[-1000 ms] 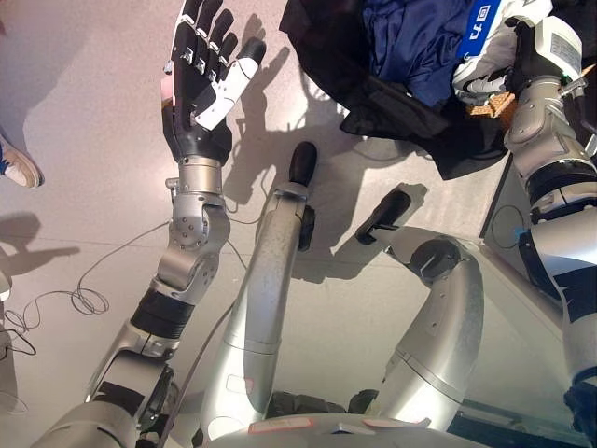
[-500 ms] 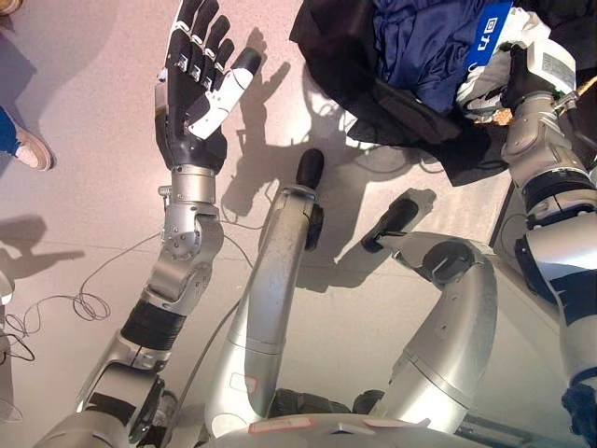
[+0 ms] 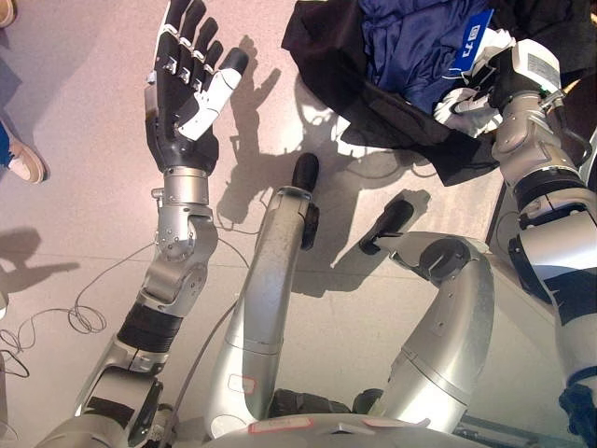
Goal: Put the clothes in the basket into the washing machine.
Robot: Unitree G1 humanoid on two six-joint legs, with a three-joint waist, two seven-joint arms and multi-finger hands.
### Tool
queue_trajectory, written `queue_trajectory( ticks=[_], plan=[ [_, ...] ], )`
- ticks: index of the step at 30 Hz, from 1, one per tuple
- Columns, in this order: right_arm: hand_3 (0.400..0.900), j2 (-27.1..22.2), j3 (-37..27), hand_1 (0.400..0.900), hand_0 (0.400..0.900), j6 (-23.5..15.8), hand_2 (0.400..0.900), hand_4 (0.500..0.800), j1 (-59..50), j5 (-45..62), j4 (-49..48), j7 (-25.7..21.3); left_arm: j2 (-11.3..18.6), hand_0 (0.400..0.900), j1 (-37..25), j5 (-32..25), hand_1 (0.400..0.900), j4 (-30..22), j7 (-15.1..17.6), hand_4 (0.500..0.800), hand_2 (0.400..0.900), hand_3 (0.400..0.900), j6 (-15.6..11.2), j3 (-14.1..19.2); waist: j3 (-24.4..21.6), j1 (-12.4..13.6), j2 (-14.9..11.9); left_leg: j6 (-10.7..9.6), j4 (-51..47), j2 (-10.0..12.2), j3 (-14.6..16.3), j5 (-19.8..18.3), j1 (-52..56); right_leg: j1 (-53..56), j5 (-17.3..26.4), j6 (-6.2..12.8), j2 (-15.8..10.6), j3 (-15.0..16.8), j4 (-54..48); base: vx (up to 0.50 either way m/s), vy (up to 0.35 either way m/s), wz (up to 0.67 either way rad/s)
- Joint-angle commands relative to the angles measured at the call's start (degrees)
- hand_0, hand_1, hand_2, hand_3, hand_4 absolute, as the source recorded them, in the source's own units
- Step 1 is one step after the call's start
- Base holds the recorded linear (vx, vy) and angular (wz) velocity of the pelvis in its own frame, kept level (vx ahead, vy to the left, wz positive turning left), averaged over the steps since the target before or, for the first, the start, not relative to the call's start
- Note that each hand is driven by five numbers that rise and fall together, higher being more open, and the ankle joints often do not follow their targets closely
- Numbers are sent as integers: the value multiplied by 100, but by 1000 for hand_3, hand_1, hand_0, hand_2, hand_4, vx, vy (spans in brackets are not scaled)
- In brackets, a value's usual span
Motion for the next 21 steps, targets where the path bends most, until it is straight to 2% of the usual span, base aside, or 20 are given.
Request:
queue_trajectory(
  ticks=[1, 4, 9, 12, 16, 21],
  plan=[
    [400, 234, 290, 400, 400, -168, 400, 500, 85, 207, -287, -322, -211, 900, 366, 215, 900, -808, 134, 800, 900, 900, -463, 566, -619, -306, 54, -116, -250, -20, -487, -415, 68, -442, 534, 583, 268, 252, -349, -32, 23, -15],
    [400, 173, 330, 400, 400, -214, 400, 500, -15, 249, -816, -456, -189, 900, 471, 269, 900, -861, 213, 800, 900, 900, -462, 714, -671, -446, -71, -115, -286, 3, -439, -409, 67, -442, 640, 593, 334, 274, -466, -35, 35, -17],
    [400, -314, -108, 400, 400, -277, 400, 500, 421, 215, -2866, -675, -239, 900, 657, 394, 900, -883, 346, 800, 900, 900, -432, 987, -812, -730, -260, -120, -412, 94, -359, -369, 67, -442, 799, 624, 480, 337, -661, -26, 47, -22],
    [400, -641, -608, 400, 400, -331, 400, 500, 929, 103, -3991, -743, -285, 900, 736, 371, 900, -718, 373, 800, 900, 900, -453, 1076, -907, -872, -326, -123, -432, 126, -345, -357, 68, -440, 804, 636, 530, 339, -710, -14, 26, -13],
    [400, -822, -1450, 400, 400, -423, 400, 500, 1849, 34, -5181, -769, -321, 900, 834, 398, 900, -712, 374, 800, 900, 900, -404, 1167, -1044, -1011, -345, -120, -481, 156, -326, -354, 72, -436, 792, 656, 581, 351, -750, -9, 14, -6],
    [400, -653, -2624, 400, 400, -740, 400, 500, 3274, 237, -6350, -815, -346, 900, 954, 483, 900, -584, 363, 800, 900, 900, -377, 1298, -1167, -1188, -378, -120, -662, 237, -313, -360, 243, -197, 820, 691, 680, 295, -1031, 1, 13, -10]
  ],
)
